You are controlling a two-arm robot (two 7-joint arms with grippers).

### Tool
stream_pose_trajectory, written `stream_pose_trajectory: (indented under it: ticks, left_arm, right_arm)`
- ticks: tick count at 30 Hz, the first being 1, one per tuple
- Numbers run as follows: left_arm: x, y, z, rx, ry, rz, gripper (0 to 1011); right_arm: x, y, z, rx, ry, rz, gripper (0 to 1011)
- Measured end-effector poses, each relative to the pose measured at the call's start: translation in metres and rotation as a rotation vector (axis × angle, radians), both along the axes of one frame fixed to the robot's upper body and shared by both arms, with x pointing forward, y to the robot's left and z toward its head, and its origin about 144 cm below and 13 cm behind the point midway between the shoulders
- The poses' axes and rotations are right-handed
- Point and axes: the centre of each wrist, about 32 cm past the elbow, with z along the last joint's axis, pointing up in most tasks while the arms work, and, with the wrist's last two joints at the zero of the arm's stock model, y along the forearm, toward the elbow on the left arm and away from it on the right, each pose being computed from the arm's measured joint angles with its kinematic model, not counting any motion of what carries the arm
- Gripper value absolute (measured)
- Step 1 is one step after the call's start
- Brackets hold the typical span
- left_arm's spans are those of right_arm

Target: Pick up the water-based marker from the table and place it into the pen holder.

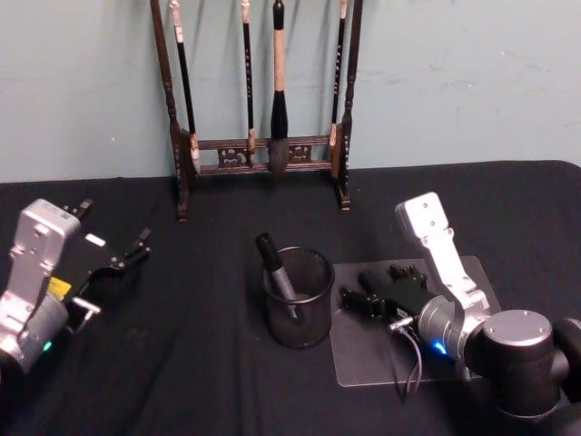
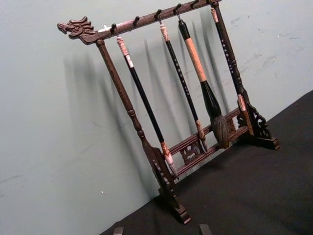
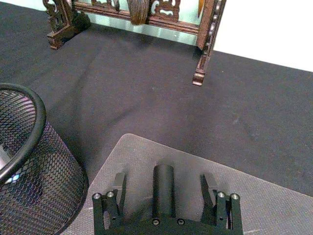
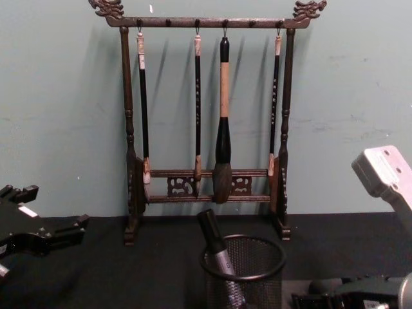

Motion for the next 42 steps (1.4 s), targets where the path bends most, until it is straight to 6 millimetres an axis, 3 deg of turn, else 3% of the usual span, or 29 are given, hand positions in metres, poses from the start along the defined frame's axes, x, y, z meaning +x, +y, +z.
stream_pose_trajectory:
  ticks: [18, 30, 33, 42]
  left_arm:
    - [0.0000, 0.0000, 0.0000, 0.000, 0.000, 0.000, 1001]
    - [0.0000, 0.0000, 0.0000, 0.000, 0.000, 0.000, 1001]
    - [0.0000, 0.0000, 0.0000, 0.000, 0.000, 0.000, 1001]
    - [0.0000, 0.0000, 0.0000, 0.000, 0.000, 0.000, 1001]
  right_arm:
    - [0.0000, 0.0003, 0.0004, -0.001, -0.001, 0.000, 1003]
    - [0.0000, 0.0003, 0.0004, -0.001, -0.002, 0.000, 712]
    - [0.0000, 0.0003, 0.0004, -0.001, -0.001, 0.000, 572]
    - [0.0000, 0.0002, 0.0004, 0.000, -0.001, 0.000, 287]
